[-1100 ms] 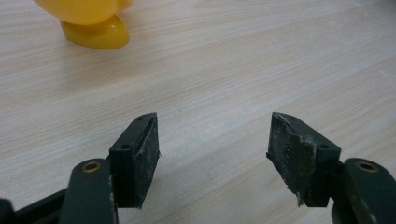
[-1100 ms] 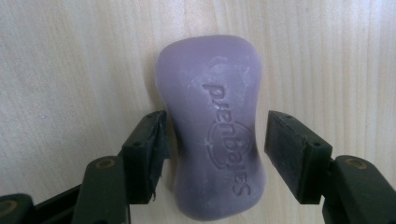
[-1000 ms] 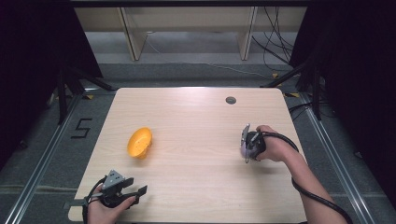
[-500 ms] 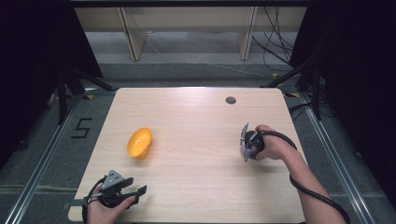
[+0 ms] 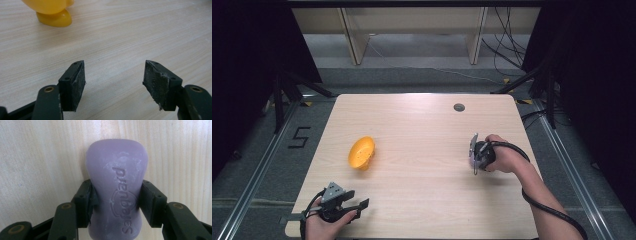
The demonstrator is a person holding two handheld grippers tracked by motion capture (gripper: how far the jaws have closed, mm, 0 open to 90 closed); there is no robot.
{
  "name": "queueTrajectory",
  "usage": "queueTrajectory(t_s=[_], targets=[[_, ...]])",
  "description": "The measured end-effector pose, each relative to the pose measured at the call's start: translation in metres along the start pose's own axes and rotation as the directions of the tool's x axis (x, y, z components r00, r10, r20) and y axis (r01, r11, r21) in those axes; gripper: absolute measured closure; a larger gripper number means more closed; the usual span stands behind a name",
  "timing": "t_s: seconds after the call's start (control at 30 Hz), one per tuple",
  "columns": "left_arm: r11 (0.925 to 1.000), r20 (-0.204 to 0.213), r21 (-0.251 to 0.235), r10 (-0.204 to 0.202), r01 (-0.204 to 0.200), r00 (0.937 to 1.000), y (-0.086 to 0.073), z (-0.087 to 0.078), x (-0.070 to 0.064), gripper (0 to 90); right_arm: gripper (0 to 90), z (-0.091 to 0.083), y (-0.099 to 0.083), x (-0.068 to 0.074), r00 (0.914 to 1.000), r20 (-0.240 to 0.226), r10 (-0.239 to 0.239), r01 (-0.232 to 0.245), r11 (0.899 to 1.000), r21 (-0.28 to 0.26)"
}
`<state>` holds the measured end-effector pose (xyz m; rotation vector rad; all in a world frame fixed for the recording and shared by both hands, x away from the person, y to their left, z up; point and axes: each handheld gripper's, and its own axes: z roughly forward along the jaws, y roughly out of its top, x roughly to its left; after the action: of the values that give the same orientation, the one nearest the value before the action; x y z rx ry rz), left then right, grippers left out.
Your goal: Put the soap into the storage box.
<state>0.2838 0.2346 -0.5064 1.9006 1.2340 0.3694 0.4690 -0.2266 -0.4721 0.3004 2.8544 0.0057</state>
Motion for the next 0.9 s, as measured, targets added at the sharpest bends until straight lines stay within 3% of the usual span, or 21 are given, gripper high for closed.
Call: queueTrajectory(t_s=[0.1, 0.3, 0.37, 0.4, 0.5, 0.6, 0.63, 0.7, 0.77, 0.87, 0.9], targets=[[1.0, 0.001, 0.002, -0.002, 0.002, 1.0, 0.0, 0.0, 0.0, 33.4, 50.0, -0.001, 0.0, 0.003, 0.9999, 0.0, 0.011, -0.011, 1.0, -0.003], [0.9999, 0.006, 0.006, -0.012, 0.012, 0.9999, 0.0, 0.001, -0.001, 33.4, 50.1, -0.003, 0.0, 0.004, 0.9994, 0.03, -0.015, 0.016, 0.999, -0.038], [0.9999, 0.002, -0.001, -0.015, 0.015, 0.9999, 0.0, 0.001, -0.001, 33.4, 50.1, -0.006, 0.0, 0.007, 0.9992, 0.038, 0.008, -0.008, 1.0, -0.025], [1.0, 0.007, 0.006, 0.0, 0.0, 1.0, 0.0, 0.0, 0.0, 33.4, 50.1, -0.007, 0.001, 0.006, 0.9986, 0.043, -0.031, 0.033, 0.999, -0.037], [1.0, 0.005, -0.002, 0.001, -0.001, 1.0, 0.0, 0.0, -0.001, 33.4, 50.2, -0.009, 0.001, 0.009, 0.9986, 0.052, -0.004, 0.006, 0.999, -0.032], [1.0, 0.001, 0.007, 0.006, -0.006, 1.0, 0.0, 0.0, 0.0, 33.3, 50.2, -0.01, 0.001, 0.011, 0.9984, 0.054, -0.016, 0.018, 0.999, -0.036], [1.0, 0.0, 0.008, 0.005, -0.005, 1.0, 0.0, 0.0, 0.0, 33.3, 50.2, -0.009, 0.002, 0.01, 0.9969, 0.058, -0.053, 0.056, 0.997, -0.051], [0.9999, 0.004, 0.008, 0.011, -0.011, 0.9999, 0.0, 0.0, 0.0, 33.3, 50.2, -0.01, 0.001, 0.013, 0.9986, 0.053, -0.005, 0.007, 0.999, -0.037], [1.0, 0.007, 0.0, 0.003, -0.003, 1.0, 0.0, 0.0, 0.0, 33.3, 50.3, -0.009, 0.002, 0.011, 0.9965, 0.063, -0.054, 0.058, 0.996, -0.061], [0.9999, 0.003, 0.009, 0.011, -0.012, 0.9999, 0.0, 0.0, 0.0, 33.2, 50.3, -0.01, 0.002, 0.012, 0.9957, 0.075, -0.054, 0.058, 0.997, -0.056], [0.9999, 0.003, 0.009, 0.011, -0.012, 0.9999, 0.0, 0.0, 0.0, 33.2, 50.3, -0.011, 0.002, 0.014, 0.9966, 0.077, -0.029, 0.033, 0.998, -0.048]])
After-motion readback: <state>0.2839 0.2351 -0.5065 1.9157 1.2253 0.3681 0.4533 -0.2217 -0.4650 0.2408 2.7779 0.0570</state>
